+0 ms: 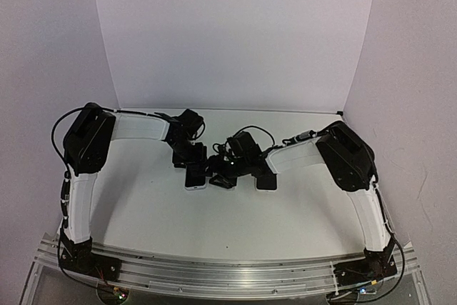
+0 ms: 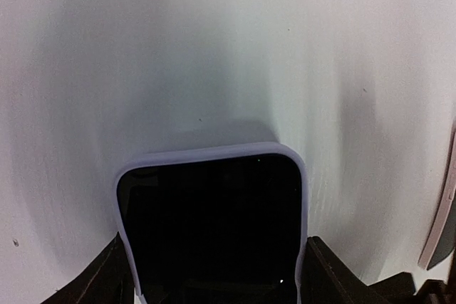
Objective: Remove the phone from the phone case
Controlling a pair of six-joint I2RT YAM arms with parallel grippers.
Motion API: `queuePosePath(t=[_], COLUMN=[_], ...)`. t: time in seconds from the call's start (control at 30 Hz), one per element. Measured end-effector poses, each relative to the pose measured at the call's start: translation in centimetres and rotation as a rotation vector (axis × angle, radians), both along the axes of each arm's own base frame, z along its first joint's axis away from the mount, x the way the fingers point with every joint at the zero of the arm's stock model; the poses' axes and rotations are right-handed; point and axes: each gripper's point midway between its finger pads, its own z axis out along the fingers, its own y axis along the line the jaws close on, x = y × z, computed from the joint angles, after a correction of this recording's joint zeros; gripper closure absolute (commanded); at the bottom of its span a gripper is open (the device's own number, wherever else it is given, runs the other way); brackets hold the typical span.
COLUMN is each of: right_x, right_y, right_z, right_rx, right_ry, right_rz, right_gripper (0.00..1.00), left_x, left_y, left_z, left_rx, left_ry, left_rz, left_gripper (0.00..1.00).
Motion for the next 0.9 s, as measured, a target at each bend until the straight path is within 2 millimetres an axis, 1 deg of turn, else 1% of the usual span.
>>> queuePosePath(t=[0.13, 0.23, 0.27, 0.3, 0.37, 0.43, 0.53, 0.6, 0.63, 0.7, 0.77, 0.83, 0.87, 0.9], right_x=[0.2, 0.2, 0.2, 0.1, 0.1, 0.4, 0.6, 0.6, 0.4, -0.3, -0.6, -0.8, -0.7, -0.6], right_y=[1.6, 2.4, 2.6, 2.7, 2.9, 3.0, 2.9, 2.6, 2.4, 2.2, 1.8, 1.0, 0.3, -0.4], right_z=[-0.6, -1.2, -1.4, -1.6, -1.6, -1.1, -0.9, -0.8, -0.5, 0.7, 2.8, 5.2, 6.8, 8.2], right_rx=[0.072, 0.109, 0.116, 0.124, 0.152, 0.179, 0.183, 0.174, 0.167, 0.151, 0.129, 0.114, 0.102, 0.097], right_ry=[0.044, 0.087, 0.098, 0.108, 0.124, 0.123, 0.112, 0.078, 0.055, -0.002, -0.095, -0.178, -0.237, -0.289], right_rz=[-0.001, -0.008, -0.008, -0.004, 0.011, 0.022, 0.022, 0.029, 0.037, 0.067, 0.108, 0.143, 0.16, 0.171], right_gripper=[0.66, 0.85, 0.93, 0.98, 1.0, 1.0, 1.0, 1.0, 1.0, 1.0, 1.0, 1.0, 1.0, 1.0], left_x=[0.3, 0.3, 0.3, 0.2, 0.3, 0.7, 0.9, 0.8, 0.6, 0.0, -0.7, -1.6, -2.0, -2.5], left_y=[0.3, 0.3, 0.3, 0.3, 0.5, 0.6, 0.6, 0.8, 0.8, 1.0, 1.4, 2.5, 3.1, 3.7], left_z=[0.1, 0.1, 0.1, 0.1, 0.2, 0.6, 0.9, 1.2, 1.5, 3.0, 5.8, 10.1, 12.4, 15.2], left_rx=[-0.015, -0.019, -0.019, -0.02, -0.036, -0.07, -0.099, -0.137, -0.168, -0.239, -0.327, -0.404, -0.427, -0.452], left_ry=[0.005, 0.007, 0.007, 0.007, 0.013, 0.021, 0.018, 0.022, 0.025, 0.022, -0.036, -0.168, -0.248, -0.351], left_rz=[0.016, 0.02, 0.02, 0.019, 0.026, 0.036, 0.025, 0.004, -0.013, -0.056, -0.157, -0.305, -0.371, -0.442], left_gripper=[0.79, 0.79, 0.78, 0.77, 0.7, 0.56, 0.35, 0.26, 0.24, 0.2, 0.16, 0.13, 0.13, 0.13])
